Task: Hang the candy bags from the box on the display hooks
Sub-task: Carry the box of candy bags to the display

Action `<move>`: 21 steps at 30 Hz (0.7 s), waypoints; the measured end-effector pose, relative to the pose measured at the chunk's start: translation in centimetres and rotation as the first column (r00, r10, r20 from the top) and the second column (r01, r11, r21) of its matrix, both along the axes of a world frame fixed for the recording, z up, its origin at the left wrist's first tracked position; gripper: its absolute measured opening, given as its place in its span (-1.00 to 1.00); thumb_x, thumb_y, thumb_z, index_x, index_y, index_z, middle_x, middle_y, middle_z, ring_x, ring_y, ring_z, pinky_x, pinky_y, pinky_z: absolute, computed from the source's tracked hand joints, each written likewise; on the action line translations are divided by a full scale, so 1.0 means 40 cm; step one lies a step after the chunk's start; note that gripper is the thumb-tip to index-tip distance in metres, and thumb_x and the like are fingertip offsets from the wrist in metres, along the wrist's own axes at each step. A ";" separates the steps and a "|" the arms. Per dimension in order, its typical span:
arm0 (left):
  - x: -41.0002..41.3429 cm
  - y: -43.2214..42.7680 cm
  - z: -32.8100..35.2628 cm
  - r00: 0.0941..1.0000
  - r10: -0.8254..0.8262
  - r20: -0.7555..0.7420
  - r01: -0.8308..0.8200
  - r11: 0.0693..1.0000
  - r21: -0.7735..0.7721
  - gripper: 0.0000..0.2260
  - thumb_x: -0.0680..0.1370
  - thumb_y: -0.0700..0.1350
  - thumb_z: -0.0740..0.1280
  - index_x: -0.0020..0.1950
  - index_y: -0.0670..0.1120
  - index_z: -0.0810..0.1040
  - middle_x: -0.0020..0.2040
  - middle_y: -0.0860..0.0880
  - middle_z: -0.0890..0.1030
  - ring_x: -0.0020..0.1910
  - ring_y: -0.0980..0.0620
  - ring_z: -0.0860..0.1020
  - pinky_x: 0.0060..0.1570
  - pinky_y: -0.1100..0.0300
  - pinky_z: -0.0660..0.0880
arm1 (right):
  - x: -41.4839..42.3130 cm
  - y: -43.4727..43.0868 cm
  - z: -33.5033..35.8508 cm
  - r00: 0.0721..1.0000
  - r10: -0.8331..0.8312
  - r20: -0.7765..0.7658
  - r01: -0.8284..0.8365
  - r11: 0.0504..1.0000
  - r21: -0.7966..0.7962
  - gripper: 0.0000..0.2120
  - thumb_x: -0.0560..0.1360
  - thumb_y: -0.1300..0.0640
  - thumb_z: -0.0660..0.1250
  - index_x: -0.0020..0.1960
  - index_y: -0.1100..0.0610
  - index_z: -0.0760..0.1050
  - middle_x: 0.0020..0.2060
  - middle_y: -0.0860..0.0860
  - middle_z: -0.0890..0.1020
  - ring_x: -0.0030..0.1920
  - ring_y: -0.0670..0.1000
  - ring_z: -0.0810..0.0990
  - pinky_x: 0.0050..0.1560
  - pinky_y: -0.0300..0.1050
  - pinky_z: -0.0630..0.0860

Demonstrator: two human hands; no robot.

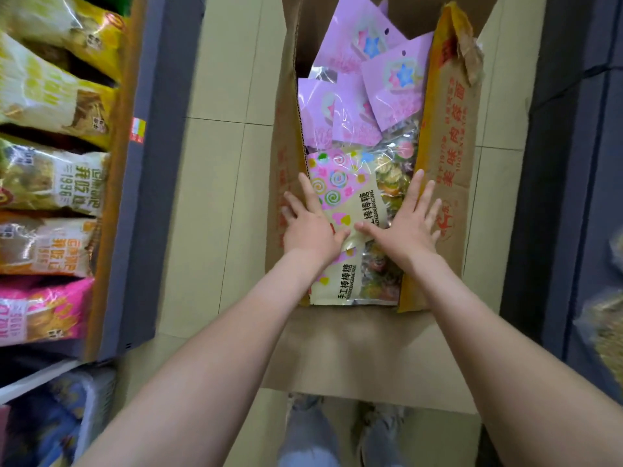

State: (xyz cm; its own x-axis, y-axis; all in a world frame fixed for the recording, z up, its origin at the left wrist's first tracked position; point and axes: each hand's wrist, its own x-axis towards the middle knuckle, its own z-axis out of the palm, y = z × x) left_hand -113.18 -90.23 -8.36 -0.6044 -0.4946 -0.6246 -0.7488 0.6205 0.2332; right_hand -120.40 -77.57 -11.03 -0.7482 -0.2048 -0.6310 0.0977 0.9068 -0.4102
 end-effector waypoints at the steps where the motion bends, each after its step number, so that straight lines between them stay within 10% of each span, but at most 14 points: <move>1: -0.009 0.009 0.006 1.000 -0.029 0.005 0.029 1.000 -0.005 0.01 0.52 0.20 0.29 0.46 -0.25 -0.44 0.52 -0.36 -0.14 0.50 -0.34 0.02 0.46 -0.06 0.10 | -0.010 0.009 -0.001 1.000 -0.002 -0.007 0.002 1.000 0.002 0.23 0.28 -0.27 0.46 0.45 -0.09 -0.49 0.50 0.00 -0.35 0.50 0.19 -0.28 0.40 0.37 -0.08; 11: -0.011 -0.011 0.088 0.992 0.077 0.101 -0.089 0.988 0.129 0.02 0.50 0.10 0.36 0.47 -0.15 -0.47 0.53 -0.29 -0.20 0.52 -0.26 -0.01 0.45 -0.07 0.09 | 0.036 0.051 0.136 0.994 0.041 -0.099 -0.026 0.989 0.148 -0.02 0.48 -0.10 0.33 0.50 0.02 -0.40 0.52 0.09 -0.27 0.51 0.08 -0.29 0.46 0.22 -0.13; 18: 0.009 -0.022 0.355 0.985 -0.038 0.165 0.024 0.996 0.087 -0.32 0.58 0.01 0.18 0.57 -0.02 -0.14 0.56 -0.15 -0.22 0.54 -0.16 -0.10 0.45 -0.21 0.01 | 0.091 0.057 0.419 0.999 0.044 0.018 -0.046 0.995 0.085 -0.21 0.54 0.09 0.25 0.54 0.09 -0.22 0.54 0.09 -0.08 0.53 0.06 -0.12 0.51 0.05 -0.03; 21: 0.017 0.015 0.517 0.988 -0.106 0.112 0.083 0.978 0.191 -0.42 0.58 -0.01 0.19 0.54 -0.09 0.06 0.54 -0.19 0.01 0.48 -0.20 0.18 0.39 -0.10 0.24 | 0.090 0.048 0.599 0.995 0.005 0.102 -0.002 0.999 -0.035 -0.25 0.52 0.11 0.28 0.54 0.13 -0.10 0.52 0.08 0.07 0.52 0.04 0.04 0.45 -0.02 0.10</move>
